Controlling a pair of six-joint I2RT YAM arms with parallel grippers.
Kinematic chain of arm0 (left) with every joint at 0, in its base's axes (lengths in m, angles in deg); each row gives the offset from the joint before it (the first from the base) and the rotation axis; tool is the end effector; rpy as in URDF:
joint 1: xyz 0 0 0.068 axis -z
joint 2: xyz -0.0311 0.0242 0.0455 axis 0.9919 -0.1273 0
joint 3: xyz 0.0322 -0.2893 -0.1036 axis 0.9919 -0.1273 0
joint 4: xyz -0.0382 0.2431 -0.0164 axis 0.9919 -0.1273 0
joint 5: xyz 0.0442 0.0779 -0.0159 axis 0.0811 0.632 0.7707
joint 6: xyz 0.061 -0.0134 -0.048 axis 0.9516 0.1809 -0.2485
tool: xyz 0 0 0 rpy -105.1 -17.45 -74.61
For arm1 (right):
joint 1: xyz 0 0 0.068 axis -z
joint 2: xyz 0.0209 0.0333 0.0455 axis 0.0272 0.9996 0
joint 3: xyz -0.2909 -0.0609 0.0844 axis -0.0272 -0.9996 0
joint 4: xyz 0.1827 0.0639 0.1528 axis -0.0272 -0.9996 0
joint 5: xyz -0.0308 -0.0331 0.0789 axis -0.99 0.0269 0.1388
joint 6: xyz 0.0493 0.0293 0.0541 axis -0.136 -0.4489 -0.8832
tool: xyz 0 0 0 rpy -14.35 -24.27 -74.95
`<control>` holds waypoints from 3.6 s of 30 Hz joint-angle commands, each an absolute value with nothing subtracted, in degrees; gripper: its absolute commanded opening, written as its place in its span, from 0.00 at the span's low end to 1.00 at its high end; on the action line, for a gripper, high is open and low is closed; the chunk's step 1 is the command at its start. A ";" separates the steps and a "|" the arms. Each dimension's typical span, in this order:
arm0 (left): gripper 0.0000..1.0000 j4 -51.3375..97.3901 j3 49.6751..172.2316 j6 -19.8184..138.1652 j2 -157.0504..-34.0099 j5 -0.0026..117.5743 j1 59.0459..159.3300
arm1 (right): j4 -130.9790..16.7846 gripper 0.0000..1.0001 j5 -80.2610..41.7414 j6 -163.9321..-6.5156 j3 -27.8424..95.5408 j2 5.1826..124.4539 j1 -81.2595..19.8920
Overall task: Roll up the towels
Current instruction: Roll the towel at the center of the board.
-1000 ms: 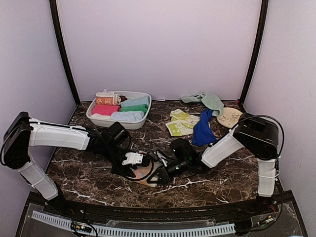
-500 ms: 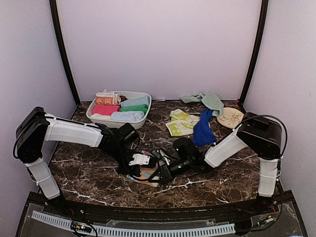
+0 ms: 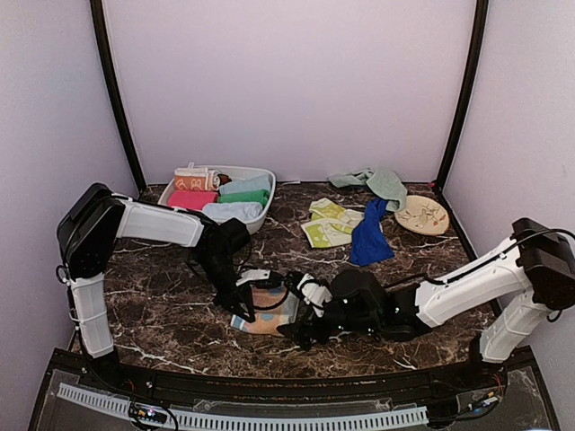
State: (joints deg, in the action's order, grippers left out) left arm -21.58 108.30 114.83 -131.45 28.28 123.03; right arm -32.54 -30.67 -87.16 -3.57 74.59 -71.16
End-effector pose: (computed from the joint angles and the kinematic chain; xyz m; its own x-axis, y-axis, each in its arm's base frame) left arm 0.2417 -0.2607 0.1601 -0.1608 0.8482 -0.5046 0.9242 -0.0500 -0.3787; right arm 0.1210 0.3128 0.2011 -0.3046 -0.3833 -0.8719 -0.8790 0.4657 0.1023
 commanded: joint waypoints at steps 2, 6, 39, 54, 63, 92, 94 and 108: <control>0.00 -31.09 110.27 113.60 -136.02 27.17 123.01 | -39.00 1.00 -70.21 -65.28 0.63 78.40 -84.65; 0.00 -31.74 112.17 112.00 -138.72 28.69 122.95 | -37.59 1.00 -72.03 -49.68 4.17 85.37 -90.25; 0.40 -6.80 94.68 105.33 -103.28 38.57 113.19 | -47.40 0.00 -21.96 -76.74 11.73 90.99 -74.79; 0.44 -9.66 89.89 116.77 -103.95 39.65 124.37 | -29.22 0.00 21.95 -107.43 11.04 100.39 -60.66; 0.42 -7.25 93.20 120.17 -112.45 45.16 129.04 | -27.65 0.00 25.89 -114.04 12.20 103.02 -58.35; 0.00 -22.58 104.74 116.62 -130.95 30.96 124.06 | -37.62 1.00 -51.15 -99.27 -11.19 57.77 -59.49; 0.00 -23.67 105.62 116.67 -132.01 30.41 123.82 | -31.30 1.00 -57.13 -107.54 -18.45 49.53 -58.33; 0.00 -29.91 110.58 115.77 -138.36 28.02 120.92 | -28.87 0.79 -63.73 -39.79 -8.28 70.38 -88.66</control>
